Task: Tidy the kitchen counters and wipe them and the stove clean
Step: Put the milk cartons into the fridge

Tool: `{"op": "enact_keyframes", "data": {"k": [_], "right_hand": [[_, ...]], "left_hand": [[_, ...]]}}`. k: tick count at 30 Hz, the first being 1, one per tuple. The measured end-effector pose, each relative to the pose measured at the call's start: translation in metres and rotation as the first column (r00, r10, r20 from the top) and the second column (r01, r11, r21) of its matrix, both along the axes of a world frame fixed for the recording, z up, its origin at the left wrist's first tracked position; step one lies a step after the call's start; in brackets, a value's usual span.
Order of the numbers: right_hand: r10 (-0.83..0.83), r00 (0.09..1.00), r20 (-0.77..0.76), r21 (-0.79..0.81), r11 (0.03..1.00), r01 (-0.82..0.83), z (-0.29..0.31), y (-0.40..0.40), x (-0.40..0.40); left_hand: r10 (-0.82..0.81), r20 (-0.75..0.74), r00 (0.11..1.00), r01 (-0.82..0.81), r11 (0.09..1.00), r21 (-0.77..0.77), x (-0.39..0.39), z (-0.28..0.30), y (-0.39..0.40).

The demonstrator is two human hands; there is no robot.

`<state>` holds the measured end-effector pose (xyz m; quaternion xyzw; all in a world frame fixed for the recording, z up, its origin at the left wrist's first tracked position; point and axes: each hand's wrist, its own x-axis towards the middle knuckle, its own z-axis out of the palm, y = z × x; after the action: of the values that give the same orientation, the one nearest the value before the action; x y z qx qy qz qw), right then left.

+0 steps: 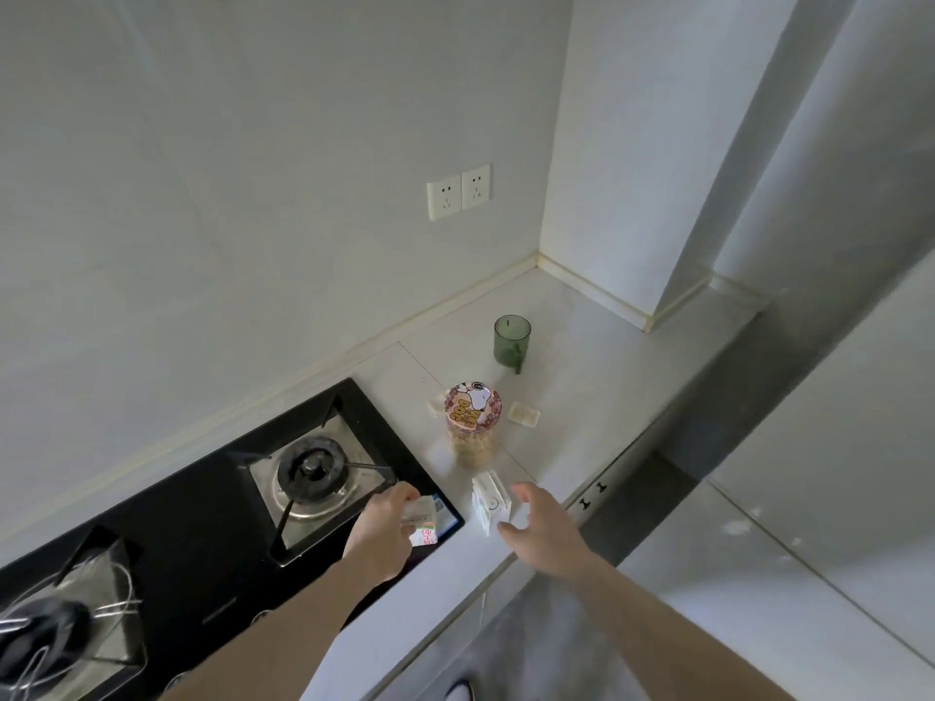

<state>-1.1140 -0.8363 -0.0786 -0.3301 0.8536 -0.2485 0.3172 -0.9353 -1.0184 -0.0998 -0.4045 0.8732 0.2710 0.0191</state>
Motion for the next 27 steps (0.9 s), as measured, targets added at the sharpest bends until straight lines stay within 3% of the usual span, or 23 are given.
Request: {"op": "enact_keyframes", "data": {"k": [10,14,21,27], "right_hand": [[-0.082,0.985,-0.150,0.111,0.989,0.099,-0.027,-0.049,0.004],[-0.101,0.978,-0.180,0.036,0.993,0.109,-0.026,-0.056,-0.003],[0.021,0.989,-0.147,-0.191,0.980,-0.049,-0.016,-0.083,0.014],[0.116,0.982,-0.146,-0.120,0.984,-0.134,-0.014,-0.109,0.031]], "left_hand": [[-0.052,-0.056,0.997,0.056,0.995,0.081,0.016,-0.017,-0.031],[-0.085,-0.043,0.995,0.089,0.992,0.088,0.020,-0.020,-0.041],[-0.136,-0.058,0.989,0.141,0.987,0.080,0.022,-0.020,-0.049],[-0.187,-0.089,0.978,0.193,0.979,0.070,0.020,-0.019,-0.056]]}}
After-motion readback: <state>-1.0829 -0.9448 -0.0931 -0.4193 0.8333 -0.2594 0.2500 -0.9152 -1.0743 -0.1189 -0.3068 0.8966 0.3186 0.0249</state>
